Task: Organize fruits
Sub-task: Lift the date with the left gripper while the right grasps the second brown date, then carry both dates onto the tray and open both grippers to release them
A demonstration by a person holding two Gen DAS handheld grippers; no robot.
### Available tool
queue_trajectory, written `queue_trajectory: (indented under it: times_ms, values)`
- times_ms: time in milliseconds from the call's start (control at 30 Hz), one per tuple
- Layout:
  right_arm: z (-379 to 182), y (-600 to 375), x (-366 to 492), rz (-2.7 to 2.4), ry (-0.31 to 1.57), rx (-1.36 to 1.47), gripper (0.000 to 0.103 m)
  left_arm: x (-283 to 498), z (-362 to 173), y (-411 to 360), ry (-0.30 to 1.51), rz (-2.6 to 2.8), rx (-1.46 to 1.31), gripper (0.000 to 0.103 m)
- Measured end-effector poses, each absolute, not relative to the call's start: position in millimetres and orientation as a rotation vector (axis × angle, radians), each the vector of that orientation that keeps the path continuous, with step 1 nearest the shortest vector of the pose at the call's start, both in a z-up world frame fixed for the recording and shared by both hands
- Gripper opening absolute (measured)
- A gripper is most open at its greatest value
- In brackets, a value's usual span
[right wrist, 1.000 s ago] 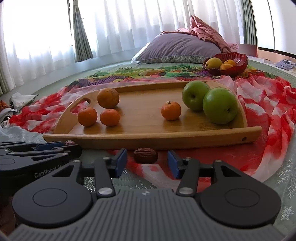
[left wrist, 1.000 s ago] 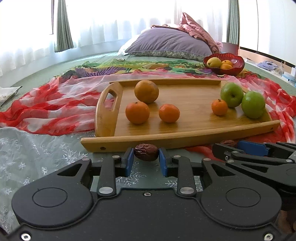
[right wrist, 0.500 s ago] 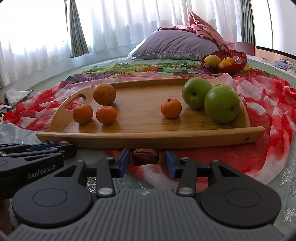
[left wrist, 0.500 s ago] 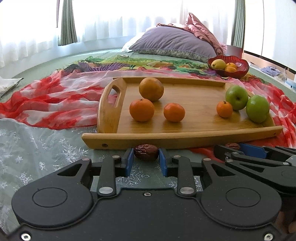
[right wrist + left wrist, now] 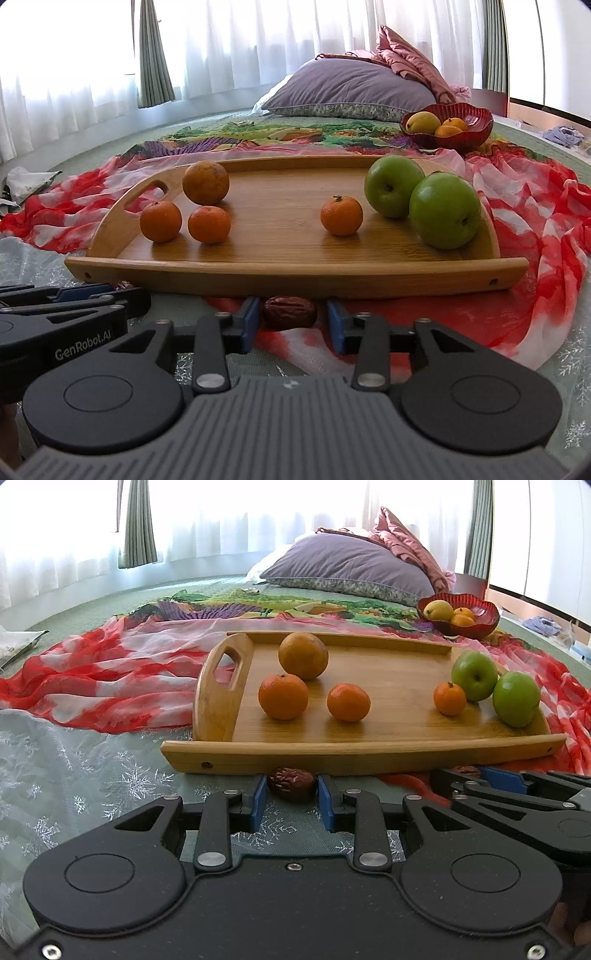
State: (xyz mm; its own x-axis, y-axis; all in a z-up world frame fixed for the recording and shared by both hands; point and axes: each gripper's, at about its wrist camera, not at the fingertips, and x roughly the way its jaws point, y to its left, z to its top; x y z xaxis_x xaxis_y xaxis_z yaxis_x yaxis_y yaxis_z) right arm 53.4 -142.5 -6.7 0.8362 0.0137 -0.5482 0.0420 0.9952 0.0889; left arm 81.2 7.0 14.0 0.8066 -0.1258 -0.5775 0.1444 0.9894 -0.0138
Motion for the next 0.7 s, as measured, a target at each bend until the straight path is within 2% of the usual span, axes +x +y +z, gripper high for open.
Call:
queue_trajectory:
  times_ms: [33, 100, 700]
  values:
    - [-6, -143, 53, -0.014, 0.582, 0.106, 0.036, 81, 15, 7, 0.615, -0.145, 0.03, 0.028]
    - [-3, -145, 52, -0.009, 0.583, 0.115, 0.035, 80, 18, 7, 0.61, -0.147, 0.029, 0.028]
    - [30, -161, 47, -0.012, 0.5, 0.103, 0.035, 82, 61, -4, 0.524, -0.181, 0.02, 0.028]
